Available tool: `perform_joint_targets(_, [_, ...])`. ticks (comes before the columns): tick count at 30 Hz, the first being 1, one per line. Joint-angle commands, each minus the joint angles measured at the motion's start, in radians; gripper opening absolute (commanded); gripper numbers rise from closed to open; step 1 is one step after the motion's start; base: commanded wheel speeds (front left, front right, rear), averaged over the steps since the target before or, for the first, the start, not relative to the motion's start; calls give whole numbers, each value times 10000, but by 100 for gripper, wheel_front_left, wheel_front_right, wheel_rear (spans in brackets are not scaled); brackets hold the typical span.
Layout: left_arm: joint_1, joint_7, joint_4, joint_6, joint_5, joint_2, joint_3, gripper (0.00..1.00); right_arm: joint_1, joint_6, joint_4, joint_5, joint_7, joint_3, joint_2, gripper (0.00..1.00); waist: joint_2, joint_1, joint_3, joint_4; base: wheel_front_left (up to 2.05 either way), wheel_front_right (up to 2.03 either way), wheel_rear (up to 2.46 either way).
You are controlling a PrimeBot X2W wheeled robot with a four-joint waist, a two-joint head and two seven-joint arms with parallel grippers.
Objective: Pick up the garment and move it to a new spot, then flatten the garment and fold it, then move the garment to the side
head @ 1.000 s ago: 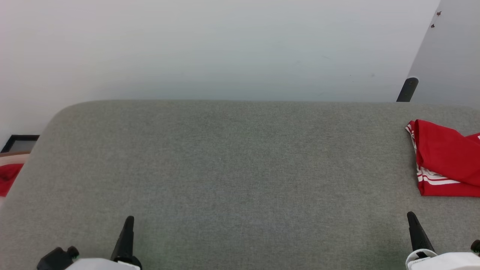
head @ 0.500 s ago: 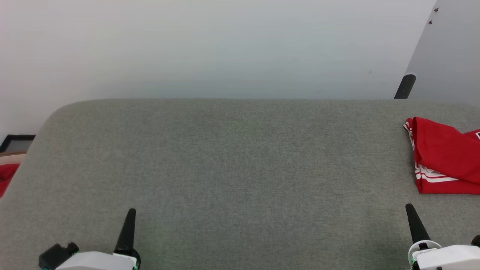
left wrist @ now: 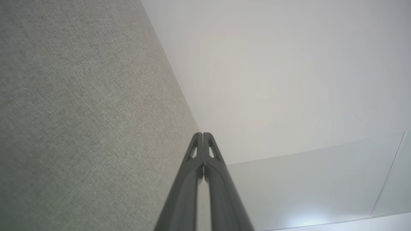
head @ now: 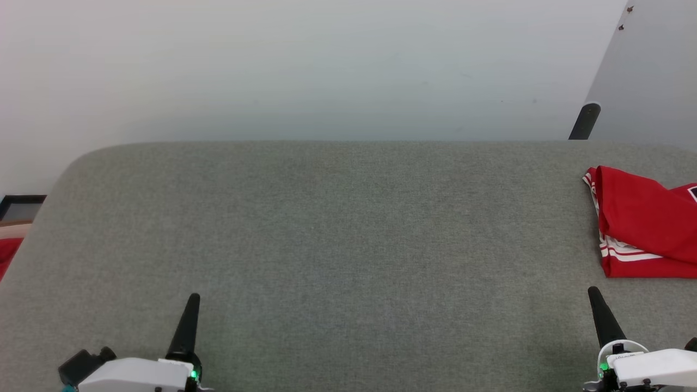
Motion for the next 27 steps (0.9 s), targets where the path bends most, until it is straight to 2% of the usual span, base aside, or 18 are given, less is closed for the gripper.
perform_joint_targets(1, [-195, 61, -49, -3, -235, -13, 64, 0, -167, -3, -73, 247, 52, -56, 4, 0, 0, 0, 10, -11, 0, 0, 0])
perform_joint_targets(27, [-532, 564, -16, -4, -1944, -271, 257, 0, -456, -1, -65, 2320, 519, -130, 90, 0, 0, -1, 155, -175, 0, 0, 0])
